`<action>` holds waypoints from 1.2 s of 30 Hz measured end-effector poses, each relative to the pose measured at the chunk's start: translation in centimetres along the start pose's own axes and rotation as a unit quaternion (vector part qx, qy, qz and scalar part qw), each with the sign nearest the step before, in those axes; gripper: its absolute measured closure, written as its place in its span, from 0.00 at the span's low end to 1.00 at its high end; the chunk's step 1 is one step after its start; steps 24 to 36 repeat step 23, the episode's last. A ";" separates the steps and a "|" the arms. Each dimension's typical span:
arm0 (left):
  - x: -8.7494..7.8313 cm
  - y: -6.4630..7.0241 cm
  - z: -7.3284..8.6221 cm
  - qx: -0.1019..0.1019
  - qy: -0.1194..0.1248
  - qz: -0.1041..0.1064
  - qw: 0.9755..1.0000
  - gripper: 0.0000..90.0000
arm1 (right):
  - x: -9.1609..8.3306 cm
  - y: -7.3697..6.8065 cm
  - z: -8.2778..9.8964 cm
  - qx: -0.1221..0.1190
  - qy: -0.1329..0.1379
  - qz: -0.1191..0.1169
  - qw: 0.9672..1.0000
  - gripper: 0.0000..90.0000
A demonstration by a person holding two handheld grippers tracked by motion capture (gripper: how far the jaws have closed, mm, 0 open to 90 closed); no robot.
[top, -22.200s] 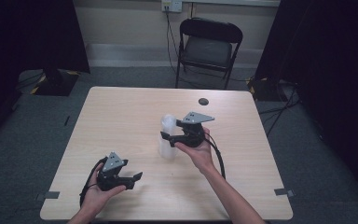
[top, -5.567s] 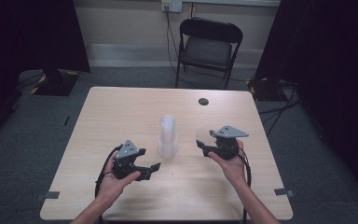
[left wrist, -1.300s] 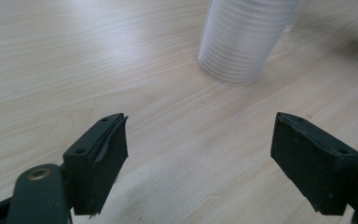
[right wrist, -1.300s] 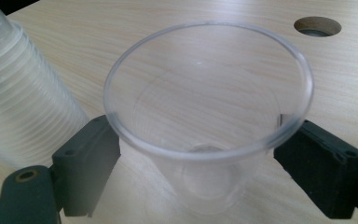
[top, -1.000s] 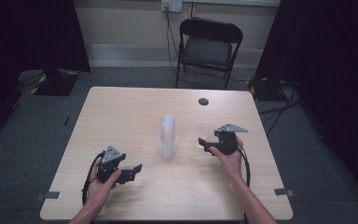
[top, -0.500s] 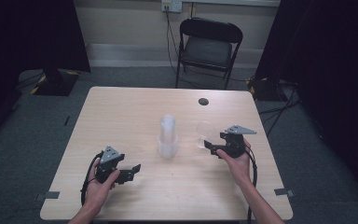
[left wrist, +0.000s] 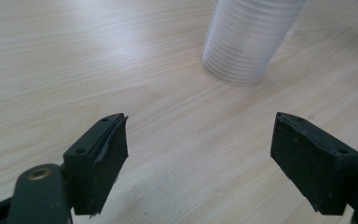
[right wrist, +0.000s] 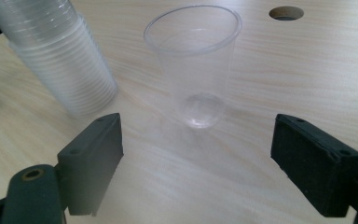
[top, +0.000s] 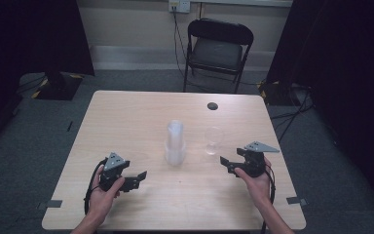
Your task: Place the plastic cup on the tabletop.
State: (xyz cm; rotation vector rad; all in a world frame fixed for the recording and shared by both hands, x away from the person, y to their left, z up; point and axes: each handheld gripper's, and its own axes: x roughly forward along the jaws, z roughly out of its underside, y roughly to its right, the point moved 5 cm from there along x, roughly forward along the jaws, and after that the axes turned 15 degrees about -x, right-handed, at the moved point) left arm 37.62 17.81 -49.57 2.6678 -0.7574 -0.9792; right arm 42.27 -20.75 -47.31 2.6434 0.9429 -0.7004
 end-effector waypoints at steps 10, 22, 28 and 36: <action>-0.2 -0.1 -0.1 0.001 0.001 -0.001 1.000 0.21 | -3.4 -1.1 1.6 -0.007 -0.005 0.005 1.000 0.18; -0.3 0.1 -0.1 0.003 0.001 0.000 1.000 0.21 | -5.9 -1.0 5.1 0.012 -0.027 0.019 0.999 0.18; -0.3 0.1 -0.1 0.001 0.001 0.002 1.000 0.21 | -5.8 -0.9 5.3 0.015 -0.029 0.020 0.999 0.18; -0.3 0.1 -0.1 0.001 0.001 0.002 1.000 0.21 | -5.8 -0.9 5.3 0.015 -0.029 0.020 0.999 0.18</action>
